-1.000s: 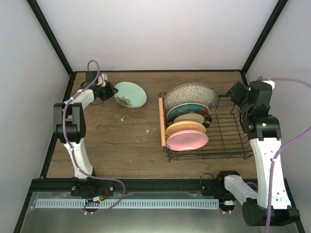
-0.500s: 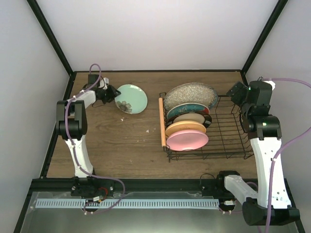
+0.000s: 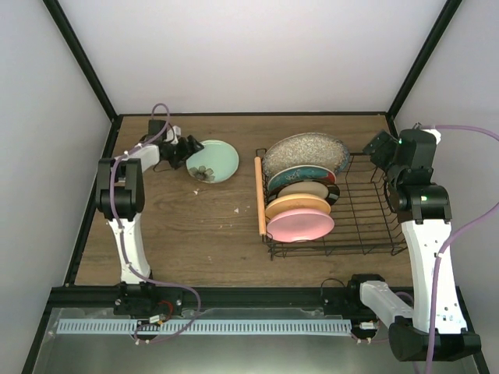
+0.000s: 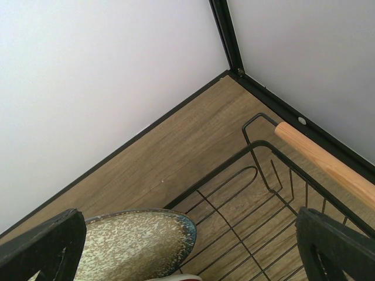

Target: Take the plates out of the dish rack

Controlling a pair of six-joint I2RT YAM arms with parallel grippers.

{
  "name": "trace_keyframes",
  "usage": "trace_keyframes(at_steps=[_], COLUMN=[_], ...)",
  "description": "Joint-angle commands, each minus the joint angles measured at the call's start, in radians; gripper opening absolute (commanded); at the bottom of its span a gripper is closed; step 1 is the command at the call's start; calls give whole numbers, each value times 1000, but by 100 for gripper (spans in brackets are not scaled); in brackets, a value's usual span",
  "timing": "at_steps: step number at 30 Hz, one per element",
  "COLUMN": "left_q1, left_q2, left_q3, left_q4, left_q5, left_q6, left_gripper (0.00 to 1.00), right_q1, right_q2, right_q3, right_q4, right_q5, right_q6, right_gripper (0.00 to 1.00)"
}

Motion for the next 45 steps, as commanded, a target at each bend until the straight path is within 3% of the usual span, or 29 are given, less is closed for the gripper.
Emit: trace_keyframes(at_steps=[1, 10, 13, 15, 17, 21, 24, 32, 38, 45], left_q1=[-28, 47, 72, 66, 4, -250, -427, -723, -850, -939], left_q2=[20, -72, -124, -182, -260, -464, -598, -658, -607, -536], left_q3=[67, 270, 340, 350, 347, 246, 103, 47, 82, 133], left_q4=[11, -88, -73, -24, 12, -80, -118, -318, -425, -477], left_q5=[-12, -343, -341, -249, -126, 95, 119, 15, -28, -82], left_q6=[12, 158, 204, 228, 347, 776, 953, 1171, 1261, 1268], left_gripper=[91, 94, 94, 90, 87, 87, 89, 81, 71, 58], right_q1=[8, 8, 8, 8, 8, 8, 8, 9, 8, 7], right_q2=[-8, -50, -60, -60, -58, -47, -45, -62, -74, -87], right_q3=[40, -6, -36, -49, -57, -64, -66, -70, -75, -81], right_q4=[-13, -13, 1, 14, 27, 48, 60, 58, 60, 59], right_q5=[6, 15, 2, -5, -11, -23, -27, -28, -36, -44], right_q6=[10, 18, 24, 24, 22, 10, 5, -10, -16, -39], right_gripper=[100, 100, 100, 100, 100, 100, 100, 100, 100, 100])
